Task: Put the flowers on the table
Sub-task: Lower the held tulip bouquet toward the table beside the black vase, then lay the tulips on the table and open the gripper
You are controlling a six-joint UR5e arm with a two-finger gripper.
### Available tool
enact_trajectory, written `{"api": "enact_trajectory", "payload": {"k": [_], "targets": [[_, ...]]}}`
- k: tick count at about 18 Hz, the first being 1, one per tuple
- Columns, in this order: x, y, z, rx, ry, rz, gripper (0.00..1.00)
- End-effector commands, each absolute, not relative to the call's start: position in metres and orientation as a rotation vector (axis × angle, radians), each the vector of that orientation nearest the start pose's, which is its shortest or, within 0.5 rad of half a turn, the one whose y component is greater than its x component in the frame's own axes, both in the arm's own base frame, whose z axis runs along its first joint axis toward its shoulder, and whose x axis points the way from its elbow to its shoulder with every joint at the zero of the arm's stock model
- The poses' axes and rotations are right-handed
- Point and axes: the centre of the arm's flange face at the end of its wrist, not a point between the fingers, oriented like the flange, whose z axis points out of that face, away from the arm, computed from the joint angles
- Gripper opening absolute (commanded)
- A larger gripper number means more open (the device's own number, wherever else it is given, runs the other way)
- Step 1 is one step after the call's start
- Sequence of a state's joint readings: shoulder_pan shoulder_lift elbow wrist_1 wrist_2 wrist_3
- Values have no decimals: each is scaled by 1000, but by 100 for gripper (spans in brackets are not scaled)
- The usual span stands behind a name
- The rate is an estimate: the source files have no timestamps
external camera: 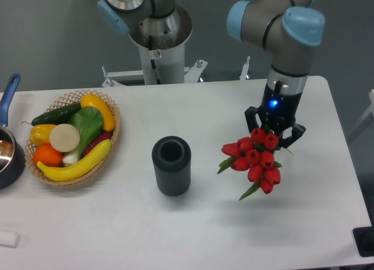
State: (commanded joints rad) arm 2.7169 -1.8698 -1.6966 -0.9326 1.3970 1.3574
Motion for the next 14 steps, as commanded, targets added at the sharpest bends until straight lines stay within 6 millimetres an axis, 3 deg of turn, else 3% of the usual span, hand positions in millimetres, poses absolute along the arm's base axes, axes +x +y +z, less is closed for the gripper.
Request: {"api": "enact_trajectory", "payload": {"k": [4,9,14], "targets": [[-492,401,304,-2952,399,204,38],[-526,417,277,-2966,383,183,38],[-536,423,259,-2972,384,156,39]]}}
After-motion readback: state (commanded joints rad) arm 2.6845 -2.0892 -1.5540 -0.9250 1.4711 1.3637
